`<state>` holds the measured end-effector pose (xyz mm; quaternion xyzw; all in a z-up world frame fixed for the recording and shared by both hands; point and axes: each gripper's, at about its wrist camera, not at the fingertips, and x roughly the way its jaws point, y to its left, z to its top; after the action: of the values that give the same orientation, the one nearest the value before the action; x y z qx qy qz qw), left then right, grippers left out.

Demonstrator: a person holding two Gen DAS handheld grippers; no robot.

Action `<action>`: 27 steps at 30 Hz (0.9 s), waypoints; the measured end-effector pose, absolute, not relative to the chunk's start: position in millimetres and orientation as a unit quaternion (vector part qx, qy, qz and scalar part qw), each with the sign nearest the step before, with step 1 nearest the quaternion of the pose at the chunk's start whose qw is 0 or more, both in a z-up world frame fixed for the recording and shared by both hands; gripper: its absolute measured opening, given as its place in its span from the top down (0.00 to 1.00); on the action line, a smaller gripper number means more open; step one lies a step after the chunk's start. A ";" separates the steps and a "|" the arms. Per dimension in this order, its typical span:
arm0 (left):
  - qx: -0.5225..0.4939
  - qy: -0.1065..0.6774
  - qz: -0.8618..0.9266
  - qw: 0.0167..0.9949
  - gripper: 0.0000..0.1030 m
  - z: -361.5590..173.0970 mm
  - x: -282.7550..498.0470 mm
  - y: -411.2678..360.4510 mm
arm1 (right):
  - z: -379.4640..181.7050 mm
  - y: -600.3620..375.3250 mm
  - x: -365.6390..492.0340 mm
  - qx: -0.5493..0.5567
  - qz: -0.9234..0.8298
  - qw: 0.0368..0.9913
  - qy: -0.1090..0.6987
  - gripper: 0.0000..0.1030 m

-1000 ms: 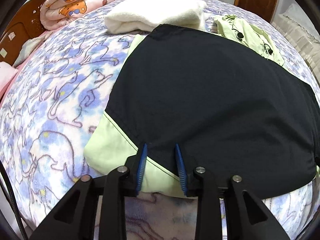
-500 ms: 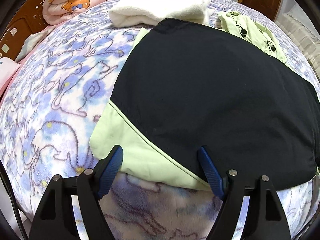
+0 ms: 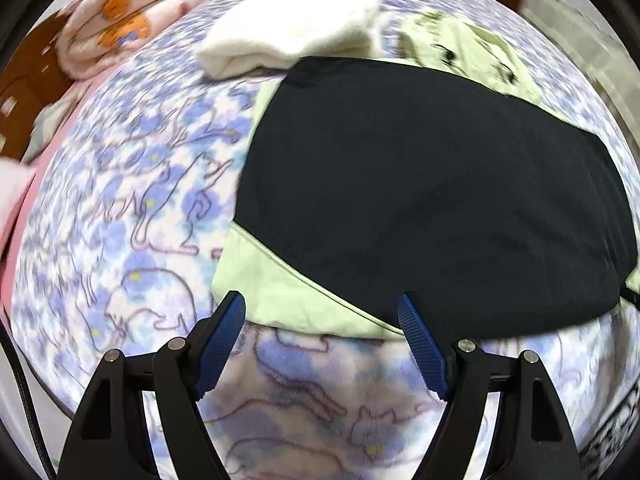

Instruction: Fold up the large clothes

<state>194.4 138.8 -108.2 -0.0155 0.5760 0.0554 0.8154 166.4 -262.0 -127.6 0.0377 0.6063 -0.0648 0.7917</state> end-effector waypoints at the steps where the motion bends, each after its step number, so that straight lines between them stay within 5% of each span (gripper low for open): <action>1: -0.005 0.582 0.046 0.812 0.23 -104.7 197.3 136.3 | -123.7 -257.2 168.0 0.028 -0.056 0.790 0.610 0.56; 16: 0.056 0.578 -0.073 0.811 0.23 -22.9 329.0 85.5 | -30.5 -221.0 281.5 -0.010 0.026 0.815 0.579 0.56; 27: -0.022 0.520 -0.139 0.843 0.24 -66.5 524.0 73.0 | -66.9 -193.1 456.9 0.062 0.074 0.836 0.540 0.56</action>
<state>524.0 73.0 -66.5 -0.0221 0.5198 -0.1390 0.8426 456.9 -193.1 -66.9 0.0617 0.5396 0.0740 0.8364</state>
